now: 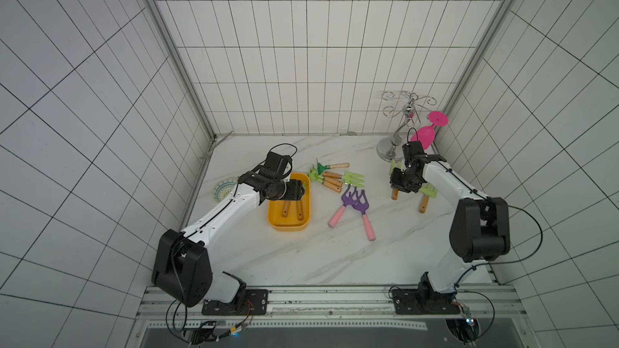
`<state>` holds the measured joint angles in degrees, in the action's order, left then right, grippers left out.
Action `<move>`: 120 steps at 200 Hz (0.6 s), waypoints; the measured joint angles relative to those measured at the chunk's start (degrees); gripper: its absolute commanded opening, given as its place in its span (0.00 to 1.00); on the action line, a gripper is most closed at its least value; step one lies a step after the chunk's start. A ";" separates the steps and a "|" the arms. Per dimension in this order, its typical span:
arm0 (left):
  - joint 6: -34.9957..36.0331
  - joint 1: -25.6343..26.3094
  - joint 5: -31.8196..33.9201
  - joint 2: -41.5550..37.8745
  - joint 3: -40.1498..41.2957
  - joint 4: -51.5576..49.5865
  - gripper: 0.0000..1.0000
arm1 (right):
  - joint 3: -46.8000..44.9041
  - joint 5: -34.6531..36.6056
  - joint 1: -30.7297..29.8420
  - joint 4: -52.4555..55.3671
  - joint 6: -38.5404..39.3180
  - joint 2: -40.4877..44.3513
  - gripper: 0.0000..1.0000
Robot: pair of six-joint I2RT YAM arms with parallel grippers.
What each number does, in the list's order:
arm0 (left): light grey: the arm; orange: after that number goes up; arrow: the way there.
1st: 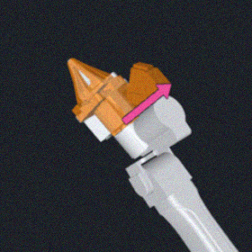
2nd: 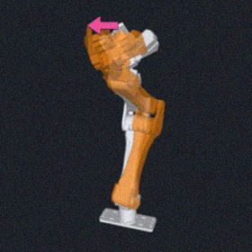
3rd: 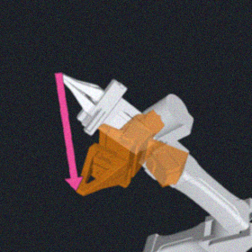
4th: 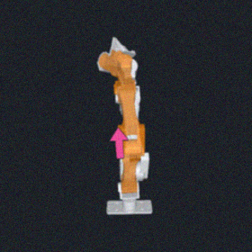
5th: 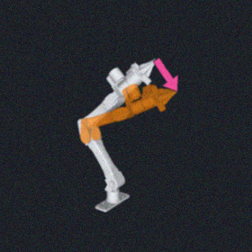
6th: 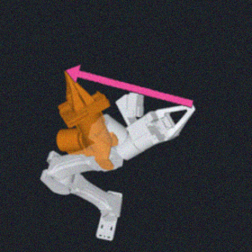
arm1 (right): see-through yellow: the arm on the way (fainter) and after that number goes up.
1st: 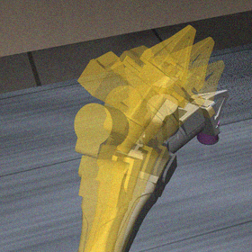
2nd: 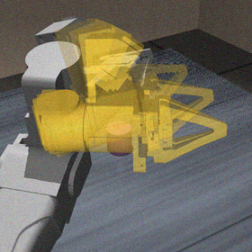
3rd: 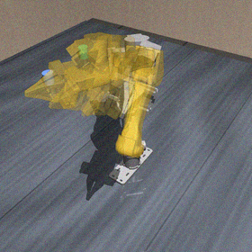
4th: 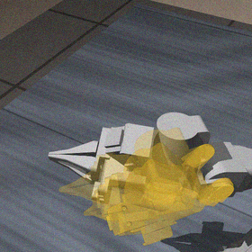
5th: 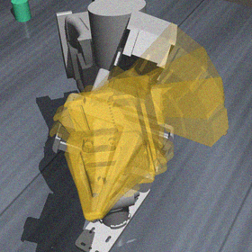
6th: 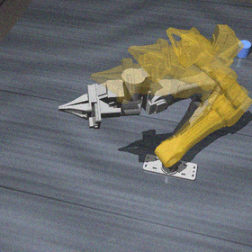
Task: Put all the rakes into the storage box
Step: Pick up the rake at the center of the board.
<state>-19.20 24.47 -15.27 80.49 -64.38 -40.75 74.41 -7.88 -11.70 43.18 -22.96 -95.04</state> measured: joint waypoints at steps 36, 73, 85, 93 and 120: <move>-4.76 -1.18 -17.42 -4.15 4.90 13.49 0.65 | -0.04 -12.11 -6.49 -5.40 0.39 8.44 0.12; -15.32 -1.27 -31.71 -2.80 9.53 34.93 0.65 | -2.45 -25.20 -11.61 -20.04 -1.01 13.29 0.14; -19.50 -1.27 -35.04 -0.98 10.19 42.73 0.65 | -3.04 -28.81 -12.57 -24.33 -2.21 13.57 0.15; -21.68 -1.16 -36.54 0.13 10.54 46.95 0.65 | -3.45 -31.08 -13.22 -27.50 -3.50 13.51 0.15; -27.34 0.04 -39.50 2.49 11.56 58.01 0.64 | -4.81 -37.07 -15.12 -36.37 -7.93 13.29 0.16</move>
<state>-46.54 24.51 -54.76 82.98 -52.82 17.26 69.60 -44.95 -26.83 6.81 -30.89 -81.76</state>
